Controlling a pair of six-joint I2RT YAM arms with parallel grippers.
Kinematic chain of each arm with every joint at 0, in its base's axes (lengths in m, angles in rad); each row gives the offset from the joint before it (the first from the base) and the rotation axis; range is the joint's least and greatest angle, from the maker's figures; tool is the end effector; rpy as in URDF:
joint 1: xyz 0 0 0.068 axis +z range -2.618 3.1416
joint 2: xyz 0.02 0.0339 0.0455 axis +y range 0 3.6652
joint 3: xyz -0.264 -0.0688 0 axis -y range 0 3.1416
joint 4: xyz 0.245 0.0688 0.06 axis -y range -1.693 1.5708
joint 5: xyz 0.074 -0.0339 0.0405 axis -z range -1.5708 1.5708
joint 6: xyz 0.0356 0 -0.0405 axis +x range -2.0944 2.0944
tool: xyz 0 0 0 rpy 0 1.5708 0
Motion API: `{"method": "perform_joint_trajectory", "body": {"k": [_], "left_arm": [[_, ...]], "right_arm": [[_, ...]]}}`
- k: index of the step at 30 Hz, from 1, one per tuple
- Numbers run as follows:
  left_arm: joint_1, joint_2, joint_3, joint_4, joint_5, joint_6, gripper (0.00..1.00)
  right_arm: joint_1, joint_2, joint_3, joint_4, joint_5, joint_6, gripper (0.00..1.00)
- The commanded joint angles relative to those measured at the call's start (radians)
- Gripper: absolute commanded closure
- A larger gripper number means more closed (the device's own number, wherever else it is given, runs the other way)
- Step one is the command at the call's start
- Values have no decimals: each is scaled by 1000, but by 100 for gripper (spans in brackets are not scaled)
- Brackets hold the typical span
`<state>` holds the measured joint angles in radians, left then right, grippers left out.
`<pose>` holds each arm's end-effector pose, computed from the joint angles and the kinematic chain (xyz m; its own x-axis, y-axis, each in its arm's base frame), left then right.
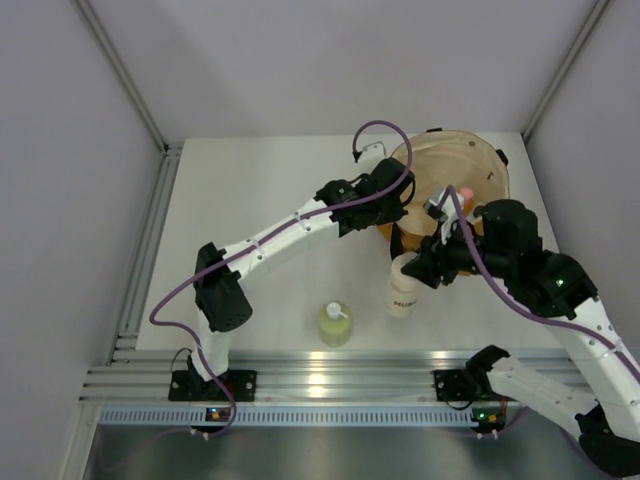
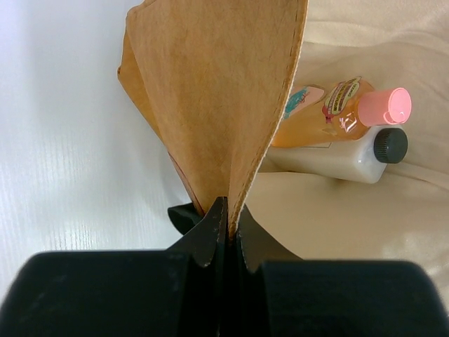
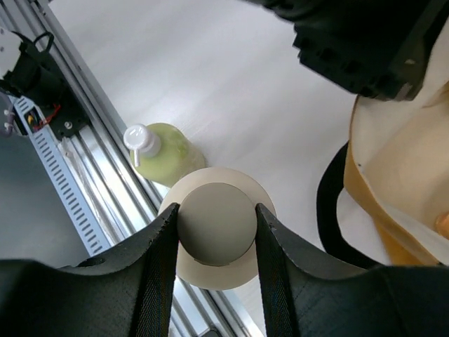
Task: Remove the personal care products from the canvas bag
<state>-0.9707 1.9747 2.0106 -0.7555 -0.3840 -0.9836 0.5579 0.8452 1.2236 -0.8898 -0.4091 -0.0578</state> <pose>0.2634 -0.3613 0.3545 -0.7108 -0.3281 -0.6222 0.0259 0.8717 -0.4893 0.1141 0.0879 0.4051 -0.3694 -0.2930 -0.8818 -0.8027 0.5788 0.1440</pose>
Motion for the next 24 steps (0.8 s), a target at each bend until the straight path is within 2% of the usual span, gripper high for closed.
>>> {"method": "perform_joint_trajectory", "body": {"k": [1,6,12,17,24], "left_arm": [[6,4,40,33,-41,22,100],[6,4,36,33,-46,22,100],[7,15,42,33,-36,37,100],[7,13,37,33,-44,49,100],[7,19,36,31,-36,53,100]], "right_arm": [[62,-49,-71,279,21,-7,100],[161,-86,-246,386,104,-28,100],[238,-146,-461,616,173,-45,100],[321,-149,-553,754,245,-71,100],[430,-66,-579,793,332,-103,100]]}}
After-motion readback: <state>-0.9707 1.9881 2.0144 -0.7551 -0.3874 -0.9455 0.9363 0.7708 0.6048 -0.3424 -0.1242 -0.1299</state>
